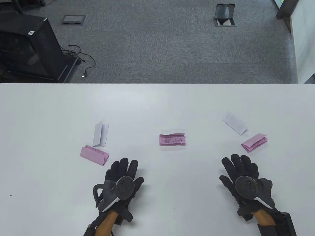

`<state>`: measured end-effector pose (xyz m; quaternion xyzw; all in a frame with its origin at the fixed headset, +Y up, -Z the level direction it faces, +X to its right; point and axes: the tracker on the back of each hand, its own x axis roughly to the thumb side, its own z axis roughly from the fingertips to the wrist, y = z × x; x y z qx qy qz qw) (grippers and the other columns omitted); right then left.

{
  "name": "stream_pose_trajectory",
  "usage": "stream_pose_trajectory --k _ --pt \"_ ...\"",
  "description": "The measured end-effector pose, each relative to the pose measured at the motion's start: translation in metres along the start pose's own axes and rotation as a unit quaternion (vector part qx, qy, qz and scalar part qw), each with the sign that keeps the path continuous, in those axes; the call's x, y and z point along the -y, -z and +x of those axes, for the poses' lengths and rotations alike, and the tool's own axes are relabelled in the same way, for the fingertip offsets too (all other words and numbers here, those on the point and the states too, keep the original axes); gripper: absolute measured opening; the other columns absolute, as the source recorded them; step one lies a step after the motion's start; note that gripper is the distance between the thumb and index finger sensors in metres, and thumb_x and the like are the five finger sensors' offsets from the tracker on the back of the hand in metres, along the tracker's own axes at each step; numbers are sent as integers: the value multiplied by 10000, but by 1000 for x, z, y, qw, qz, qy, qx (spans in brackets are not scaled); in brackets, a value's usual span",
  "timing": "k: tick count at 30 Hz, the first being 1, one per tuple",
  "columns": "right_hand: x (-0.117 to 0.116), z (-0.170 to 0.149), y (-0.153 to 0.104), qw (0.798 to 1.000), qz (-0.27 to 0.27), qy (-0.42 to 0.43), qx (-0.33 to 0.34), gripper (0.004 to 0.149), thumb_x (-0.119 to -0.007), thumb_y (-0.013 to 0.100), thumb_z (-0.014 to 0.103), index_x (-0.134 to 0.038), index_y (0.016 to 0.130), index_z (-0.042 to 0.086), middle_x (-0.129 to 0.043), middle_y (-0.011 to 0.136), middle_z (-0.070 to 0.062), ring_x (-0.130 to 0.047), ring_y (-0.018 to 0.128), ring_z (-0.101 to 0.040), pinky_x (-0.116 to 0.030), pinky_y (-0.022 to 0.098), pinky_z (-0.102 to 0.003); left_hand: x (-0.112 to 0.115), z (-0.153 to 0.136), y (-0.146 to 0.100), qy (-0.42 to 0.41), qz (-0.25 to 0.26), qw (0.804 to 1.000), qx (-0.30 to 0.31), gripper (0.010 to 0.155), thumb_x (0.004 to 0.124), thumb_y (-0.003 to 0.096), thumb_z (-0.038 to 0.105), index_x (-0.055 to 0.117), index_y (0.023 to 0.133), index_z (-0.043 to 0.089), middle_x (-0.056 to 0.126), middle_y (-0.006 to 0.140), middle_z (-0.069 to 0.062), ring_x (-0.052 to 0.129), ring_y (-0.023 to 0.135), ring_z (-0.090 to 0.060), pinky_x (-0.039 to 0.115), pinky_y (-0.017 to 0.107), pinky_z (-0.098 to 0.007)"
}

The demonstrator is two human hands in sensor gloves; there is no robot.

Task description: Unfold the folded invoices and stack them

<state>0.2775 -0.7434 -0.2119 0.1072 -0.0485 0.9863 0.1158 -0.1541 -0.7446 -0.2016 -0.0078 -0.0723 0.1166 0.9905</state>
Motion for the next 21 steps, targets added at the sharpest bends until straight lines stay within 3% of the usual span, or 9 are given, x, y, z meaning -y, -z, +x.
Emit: stream_pose_trajectory --k 13,21 --pt "-5 -2 5 1000 19 -8 -9 683 -566 504 550 -357 1100 291 -416 1147 -195 -343 1023 -549 -354 654 -767 -1 8 0 -2 2 1000 13 700 672 534 551 467 1141 270 437 1232 -200 443 1074 -542 439 718 -734" --pt "-1 23 53 998 40 -36 -19 718 -623 489 559 -376 1105 285 -414 1156 -189 -351 1028 -547 -343 661 -770 -1 12 0 -6 0 1000 26 697 673 533 550 475 1140 269 458 1227 -200 458 1072 -540 449 716 -731"
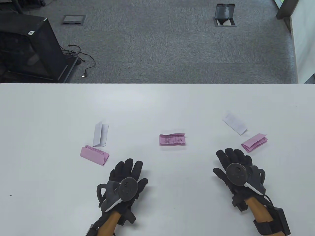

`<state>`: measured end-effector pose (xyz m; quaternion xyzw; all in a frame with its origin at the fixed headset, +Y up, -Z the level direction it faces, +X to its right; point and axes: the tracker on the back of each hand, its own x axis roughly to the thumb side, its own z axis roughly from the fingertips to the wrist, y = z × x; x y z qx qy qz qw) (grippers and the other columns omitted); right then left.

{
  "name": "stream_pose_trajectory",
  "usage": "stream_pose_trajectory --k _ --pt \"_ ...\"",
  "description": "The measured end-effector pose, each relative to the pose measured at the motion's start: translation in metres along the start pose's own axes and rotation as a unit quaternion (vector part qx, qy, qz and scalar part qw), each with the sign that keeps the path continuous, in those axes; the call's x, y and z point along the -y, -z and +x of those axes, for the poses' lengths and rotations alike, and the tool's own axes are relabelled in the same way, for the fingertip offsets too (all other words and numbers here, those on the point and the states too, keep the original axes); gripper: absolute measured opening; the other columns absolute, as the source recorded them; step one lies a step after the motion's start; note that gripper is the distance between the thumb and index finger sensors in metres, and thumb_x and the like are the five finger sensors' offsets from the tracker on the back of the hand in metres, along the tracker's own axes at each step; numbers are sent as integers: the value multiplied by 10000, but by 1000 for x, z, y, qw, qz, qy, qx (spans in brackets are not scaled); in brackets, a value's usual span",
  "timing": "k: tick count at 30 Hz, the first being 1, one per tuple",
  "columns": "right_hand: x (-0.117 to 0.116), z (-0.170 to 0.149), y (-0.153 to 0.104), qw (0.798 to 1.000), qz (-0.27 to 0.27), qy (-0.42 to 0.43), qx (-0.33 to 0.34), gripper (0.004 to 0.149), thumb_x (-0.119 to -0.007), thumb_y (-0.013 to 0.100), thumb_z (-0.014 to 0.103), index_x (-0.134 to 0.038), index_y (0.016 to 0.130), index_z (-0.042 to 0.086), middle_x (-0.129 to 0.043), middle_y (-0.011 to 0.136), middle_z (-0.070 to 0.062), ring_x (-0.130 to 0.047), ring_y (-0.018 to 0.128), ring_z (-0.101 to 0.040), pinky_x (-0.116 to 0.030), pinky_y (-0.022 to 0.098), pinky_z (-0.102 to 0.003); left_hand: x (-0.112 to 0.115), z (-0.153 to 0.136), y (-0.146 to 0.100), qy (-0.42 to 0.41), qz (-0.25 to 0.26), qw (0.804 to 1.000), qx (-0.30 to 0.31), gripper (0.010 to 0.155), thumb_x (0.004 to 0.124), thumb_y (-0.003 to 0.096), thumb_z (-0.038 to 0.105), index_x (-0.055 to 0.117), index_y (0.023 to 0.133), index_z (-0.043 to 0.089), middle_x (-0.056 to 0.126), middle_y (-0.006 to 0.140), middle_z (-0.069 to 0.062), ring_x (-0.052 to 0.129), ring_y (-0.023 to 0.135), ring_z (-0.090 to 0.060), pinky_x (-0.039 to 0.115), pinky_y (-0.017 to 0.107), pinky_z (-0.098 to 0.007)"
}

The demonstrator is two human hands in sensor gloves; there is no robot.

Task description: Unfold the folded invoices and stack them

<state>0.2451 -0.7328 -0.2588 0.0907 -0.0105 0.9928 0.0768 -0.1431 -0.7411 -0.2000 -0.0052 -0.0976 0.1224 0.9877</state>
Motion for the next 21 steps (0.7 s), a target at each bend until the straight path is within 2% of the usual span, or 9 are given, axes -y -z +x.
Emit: stream_pose_trajectory --k 6,10,14,18,21 --pt "5 52 57 997 31 -72 8 764 -647 470 568 -325 1109 301 -358 1169 -180 -305 1038 -547 -315 667 -775 2 1 0 0 -2 1000 6 695 672 533 551 480 1139 268 468 1226 -197 462 1071 -539 453 716 -728" --pt "-6 83 90 989 77 -121 21 829 -658 455 586 -223 1111 328 -261 1188 -161 -209 1052 -552 -274 671 -787 3 -1 1 -1 -6 1000 3 694 674 532 549 484 1138 269 472 1225 -196 464 1070 -541 453 716 -729" --pt "-23 106 120 985 110 -130 24 896 -689 437 587 -168 1109 303 -211 1192 -156 -150 1056 -549 -255 669 -792 1 -1 1 -7 -6 1000 3 691 673 534 547 486 1138 268 471 1225 -197 464 1071 -540 453 717 -728" --pt "-38 126 144 984 119 -131 24 927 -710 432 582 -140 1103 291 -194 1194 -139 -128 1059 -540 -251 672 -792 0 2 1 -4 0 1000 9 691 673 534 548 487 1137 267 475 1224 -198 468 1070 -539 457 716 -726" --pt "-46 136 158 982 146 -119 23 945 -734 427 572 -134 1100 286 -190 1194 -127 -106 1061 -535 -243 674 -793 0 3 1 -2 -1 1000 12 691 671 534 549 487 1138 268 476 1224 -199 470 1070 -539 461 716 -724"
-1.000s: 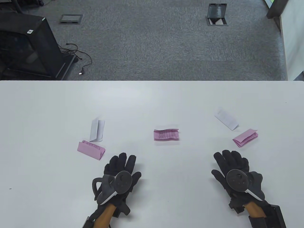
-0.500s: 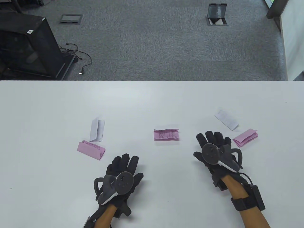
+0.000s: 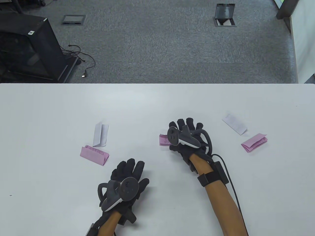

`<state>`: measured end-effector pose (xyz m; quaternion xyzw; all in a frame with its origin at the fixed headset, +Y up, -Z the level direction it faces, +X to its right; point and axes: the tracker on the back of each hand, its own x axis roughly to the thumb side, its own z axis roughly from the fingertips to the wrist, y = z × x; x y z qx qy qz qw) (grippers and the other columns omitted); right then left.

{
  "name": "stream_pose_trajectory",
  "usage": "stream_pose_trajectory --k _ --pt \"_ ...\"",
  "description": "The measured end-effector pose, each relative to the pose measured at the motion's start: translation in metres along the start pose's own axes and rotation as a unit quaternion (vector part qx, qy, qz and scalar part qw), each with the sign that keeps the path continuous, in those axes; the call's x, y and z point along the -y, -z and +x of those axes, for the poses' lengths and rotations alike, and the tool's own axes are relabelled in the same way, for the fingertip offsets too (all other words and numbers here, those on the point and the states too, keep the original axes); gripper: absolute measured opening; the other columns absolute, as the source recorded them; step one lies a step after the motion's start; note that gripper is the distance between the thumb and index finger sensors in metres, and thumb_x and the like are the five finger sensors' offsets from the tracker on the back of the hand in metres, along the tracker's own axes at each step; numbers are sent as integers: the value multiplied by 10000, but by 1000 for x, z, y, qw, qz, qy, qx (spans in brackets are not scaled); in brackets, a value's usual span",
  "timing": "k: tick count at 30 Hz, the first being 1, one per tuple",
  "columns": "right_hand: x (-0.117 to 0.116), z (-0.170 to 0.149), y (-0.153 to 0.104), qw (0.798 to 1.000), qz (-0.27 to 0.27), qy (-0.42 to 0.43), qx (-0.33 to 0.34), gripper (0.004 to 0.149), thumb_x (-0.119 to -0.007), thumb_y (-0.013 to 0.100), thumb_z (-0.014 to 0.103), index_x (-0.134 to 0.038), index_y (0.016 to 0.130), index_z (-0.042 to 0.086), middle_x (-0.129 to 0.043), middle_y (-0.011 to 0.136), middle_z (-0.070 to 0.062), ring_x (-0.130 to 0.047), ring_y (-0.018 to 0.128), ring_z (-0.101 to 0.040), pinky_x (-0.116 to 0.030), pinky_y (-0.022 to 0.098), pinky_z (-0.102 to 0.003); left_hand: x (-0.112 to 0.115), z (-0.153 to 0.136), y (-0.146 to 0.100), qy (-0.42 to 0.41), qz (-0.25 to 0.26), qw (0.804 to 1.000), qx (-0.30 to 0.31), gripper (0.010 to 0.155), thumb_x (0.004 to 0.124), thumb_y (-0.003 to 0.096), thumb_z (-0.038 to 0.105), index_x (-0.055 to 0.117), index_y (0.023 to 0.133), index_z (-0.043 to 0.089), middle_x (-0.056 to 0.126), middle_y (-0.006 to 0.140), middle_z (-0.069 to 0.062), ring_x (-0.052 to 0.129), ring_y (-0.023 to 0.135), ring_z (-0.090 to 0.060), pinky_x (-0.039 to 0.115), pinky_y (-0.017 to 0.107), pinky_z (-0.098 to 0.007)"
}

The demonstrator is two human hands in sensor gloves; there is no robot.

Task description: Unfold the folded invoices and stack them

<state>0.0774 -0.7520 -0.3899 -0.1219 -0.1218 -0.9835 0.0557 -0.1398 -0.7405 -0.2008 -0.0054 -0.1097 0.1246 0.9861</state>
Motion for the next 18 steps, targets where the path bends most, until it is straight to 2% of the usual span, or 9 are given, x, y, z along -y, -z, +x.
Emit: stream_pose_trajectory --k 2,5,8,11,13,18 --pt "-1 4 10 1000 22 3 -13 949 -744 428 561 -130 1097 287 -202 1195 -117 -106 1064 -529 -244 674 -792 0 0 0 0 0 1000 1 690 671 534 549 487 1137 267 475 1224 -199 471 1069 -538 463 715 -724" --pt "-2 4 19 1000 11 -7 -25 851 -748 445 510 -262 1104 277 -404 1175 -91 -271 1082 -494 -301 682 -773 0 -1 0 0 3 1000 1 690 669 535 549 487 1138 267 477 1223 -199 470 1068 -541 463 716 -723" --pt "-4 3 22 999 -22 -4 -24 641 -728 471 448 -524 1054 277 -679 1069 -64 -545 1039 -428 -369 685 -748 0 -1 0 1 4 1000 3 691 670 535 549 487 1138 267 475 1224 -196 470 1070 -539 463 716 -723" --pt "-4 1 20 997 -68 -10 -34 476 -714 488 379 -703 950 267 -829 947 -38 -738 933 -383 -460 685 -705 0 -1 1 2 3 1000 1 690 669 535 549 486 1139 268 474 1226 -197 468 1071 -538 461 716 -724" --pt "-3 -2 19 995 -89 -17 -41 404 -718 484 356 -783 873 267 -900 866 -17 -819 863 -363 -516 678 -668 1 -1 1 -1 0 1000 0 690 669 534 549 488 1138 269 475 1225 -198 468 1071 -539 461 717 -724" --pt "5 -11 2 992 -124 -11 -35 388 -748 464 342 -820 829 232 -957 770 -23 -903 758 -334 -586 655 -621 2 0 1 -16 -4 1000 5 689 668 536 549 488 1138 267 478 1224 -198 472 1069 -540 465 716 -722"
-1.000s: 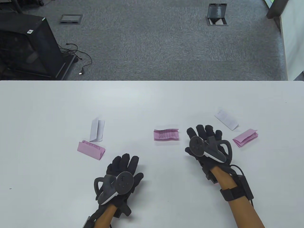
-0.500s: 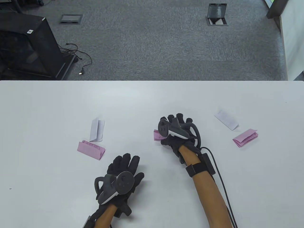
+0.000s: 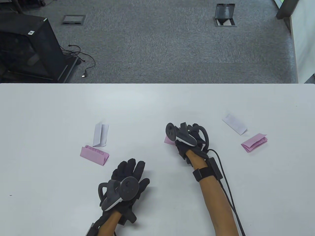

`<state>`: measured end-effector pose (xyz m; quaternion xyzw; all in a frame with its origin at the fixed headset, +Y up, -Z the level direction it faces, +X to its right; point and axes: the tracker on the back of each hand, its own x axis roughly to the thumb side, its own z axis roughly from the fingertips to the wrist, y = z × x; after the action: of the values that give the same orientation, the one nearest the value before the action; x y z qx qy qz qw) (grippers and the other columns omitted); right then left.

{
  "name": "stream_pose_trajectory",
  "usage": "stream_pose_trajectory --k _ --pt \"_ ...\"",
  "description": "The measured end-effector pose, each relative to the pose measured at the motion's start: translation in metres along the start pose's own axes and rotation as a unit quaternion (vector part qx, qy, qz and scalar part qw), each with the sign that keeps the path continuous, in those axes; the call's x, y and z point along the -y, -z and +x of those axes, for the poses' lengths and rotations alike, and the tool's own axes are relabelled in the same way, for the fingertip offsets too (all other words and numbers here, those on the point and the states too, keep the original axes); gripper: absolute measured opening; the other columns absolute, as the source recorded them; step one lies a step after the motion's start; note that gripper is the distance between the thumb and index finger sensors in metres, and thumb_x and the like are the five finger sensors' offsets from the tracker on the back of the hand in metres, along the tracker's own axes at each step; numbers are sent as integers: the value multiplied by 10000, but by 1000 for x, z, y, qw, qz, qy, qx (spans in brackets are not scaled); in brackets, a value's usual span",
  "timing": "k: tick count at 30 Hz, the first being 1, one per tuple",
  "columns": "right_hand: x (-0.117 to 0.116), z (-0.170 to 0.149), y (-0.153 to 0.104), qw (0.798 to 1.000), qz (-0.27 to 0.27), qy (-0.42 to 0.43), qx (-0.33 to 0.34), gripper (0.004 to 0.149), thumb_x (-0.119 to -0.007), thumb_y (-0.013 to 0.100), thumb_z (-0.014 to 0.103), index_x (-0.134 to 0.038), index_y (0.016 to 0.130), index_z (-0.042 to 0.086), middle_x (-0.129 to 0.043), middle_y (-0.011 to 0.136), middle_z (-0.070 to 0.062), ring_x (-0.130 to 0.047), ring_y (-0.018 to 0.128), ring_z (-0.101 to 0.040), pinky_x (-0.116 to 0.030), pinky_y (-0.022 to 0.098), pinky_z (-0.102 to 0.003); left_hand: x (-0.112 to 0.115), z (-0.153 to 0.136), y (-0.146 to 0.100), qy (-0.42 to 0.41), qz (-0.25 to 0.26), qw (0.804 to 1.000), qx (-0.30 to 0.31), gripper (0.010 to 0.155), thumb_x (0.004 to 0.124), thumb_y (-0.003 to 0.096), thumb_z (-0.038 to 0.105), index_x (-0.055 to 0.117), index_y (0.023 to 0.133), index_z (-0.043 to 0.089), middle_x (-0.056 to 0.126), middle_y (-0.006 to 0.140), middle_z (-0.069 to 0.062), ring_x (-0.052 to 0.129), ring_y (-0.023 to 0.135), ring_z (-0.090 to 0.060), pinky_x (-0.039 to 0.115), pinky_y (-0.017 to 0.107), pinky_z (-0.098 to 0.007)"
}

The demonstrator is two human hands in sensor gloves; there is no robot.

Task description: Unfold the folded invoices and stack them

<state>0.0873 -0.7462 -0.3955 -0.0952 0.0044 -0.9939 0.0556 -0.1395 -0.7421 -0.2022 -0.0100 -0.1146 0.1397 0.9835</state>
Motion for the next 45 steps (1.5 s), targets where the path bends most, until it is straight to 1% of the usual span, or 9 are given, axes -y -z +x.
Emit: stream_pose_trajectory --k 5,8,12,15,18,24,32,37,45 --pt "26 -26 -48 993 -45 111 -3 385 -774 454 352 -823 808 210 -962 729 -35 -923 702 -334 -612 642 -597 0 5 3 -51 14 998 32 669 672 537 547 539 1123 254 546 1198 -203 564 1029 -527 515 706 -694" --pt "30 -48 -88 973 -49 222 -28 380 -787 449 360 -824 790 198 -962 699 -42 -925 671 -340 -617 634 -596 -3 17 9 -117 31 990 68 630 684 538 540 620 1091 245 712 1122 -189 724 950 -474 588 681 -657" --pt "16 -72 -137 928 -46 366 -53 374 -794 444 371 -811 774 197 -950 679 -42 -922 648 -337 -619 626 -597 3 48 22 -268 11 960 83 580 714 538 510 723 1033 207 859 996 -186 862 797 -410 681 610 -600" --pt "1 -77 -163 895 -40 439 -65 373 -797 441 384 -803 764 200 -943 661 -38 -921 630 -332 -623 620 -594 14 67 32 -300 -27 950 85 573 719 538 505 754 1011 183 920 929 -182 939 681 -357 754 533 -556" --pt "-8 -73 -179 869 -33 489 -67 372 -804 433 404 -798 749 208 -937 643 -25 -921 615 -321 -628 617 -590 28 78 37 -316 -64 945 64 592 723 538 500 737 1022 160 909 936 -198 949 661 -353 768 506 -543" --pt "-9 -49 -183 825 -2 564 -26 373 -787 441 423 -784 755 221 -928 666 -17 -914 649 -320 -624 623 -590 47 78 31 -381 -80 921 32 652 728 534 496 671 1047 99 898 931 -231 977 623 -340 783 492 -541" --pt "-15 -45 -183 753 42 657 18 445 -711 469 460 -781 824 200 -919 718 -61 -878 693 -365 -598 629 -604 54 67 26 -468 -103 876 52 735 746 525 533 579 1090 93 762 1042 -263 865 797 -424 692 596 -605" --pt "-16 -46 -184 754 42 655 38 449 -682 487 416 -781 853 176 -931 714 -73 -885 688 -373 -604 624 -604 58 68 23 -473 -127 869 62 855 765 484 613 517 1115 92 690 1084 -279 804 850 -464 651 618 -636" --pt "-19 -41 -185 745 69 661 62 467 -664 494 407 -774 883 172 -931 741 -79 -877 717 -380 -601 625 -612 54 73 17 -417 -108 900 60 936 821 430 644 498 1114 92 668 1087 -273 785 865 -475 645 629 -642"
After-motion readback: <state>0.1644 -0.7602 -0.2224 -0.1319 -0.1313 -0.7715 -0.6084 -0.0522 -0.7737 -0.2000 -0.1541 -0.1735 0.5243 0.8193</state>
